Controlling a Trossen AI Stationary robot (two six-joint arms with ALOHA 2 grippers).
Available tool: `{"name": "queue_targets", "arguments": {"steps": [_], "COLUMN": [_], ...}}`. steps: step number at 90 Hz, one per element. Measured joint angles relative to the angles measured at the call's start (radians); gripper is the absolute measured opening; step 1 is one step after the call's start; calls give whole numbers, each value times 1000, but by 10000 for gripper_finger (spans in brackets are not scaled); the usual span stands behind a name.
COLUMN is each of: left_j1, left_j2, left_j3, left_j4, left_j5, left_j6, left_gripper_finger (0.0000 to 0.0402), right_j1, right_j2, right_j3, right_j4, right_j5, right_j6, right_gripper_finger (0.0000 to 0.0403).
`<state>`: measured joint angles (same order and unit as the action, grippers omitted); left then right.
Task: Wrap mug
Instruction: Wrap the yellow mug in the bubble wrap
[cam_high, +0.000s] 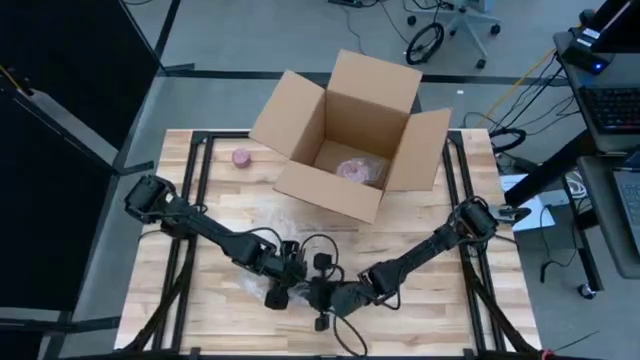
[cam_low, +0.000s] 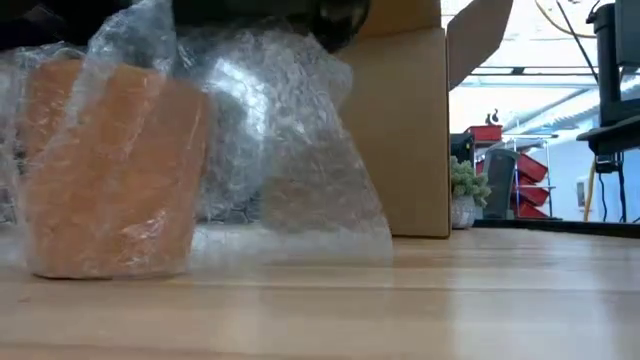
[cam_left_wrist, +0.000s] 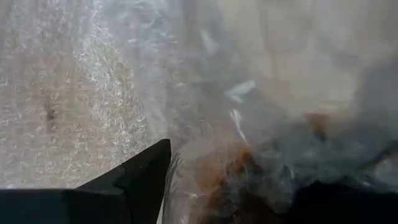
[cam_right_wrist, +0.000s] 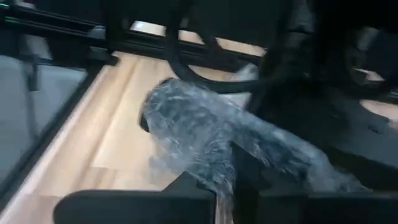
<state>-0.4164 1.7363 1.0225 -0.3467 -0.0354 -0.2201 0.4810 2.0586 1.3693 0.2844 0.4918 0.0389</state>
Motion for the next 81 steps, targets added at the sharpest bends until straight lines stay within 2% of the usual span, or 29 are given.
{"name": "queue_targets", "arguments": {"steps": [27,81], "left_j1": [1,-5], "left_j2": [-2,-10], "left_j3": [0,100], "left_j4": [-12,-190], "left_j5": [-11,-41], "left_j6": [-6,-10], "left_gripper_finger": [244,244], "right_j1": [-34,-35], "right_j2": [30,43], "right_j3": [5,3], "right_j4": [-18,-101], "right_j5": [-121,-136], "right_j6": [25,57], "right_gripper_finger": [1,0]}}
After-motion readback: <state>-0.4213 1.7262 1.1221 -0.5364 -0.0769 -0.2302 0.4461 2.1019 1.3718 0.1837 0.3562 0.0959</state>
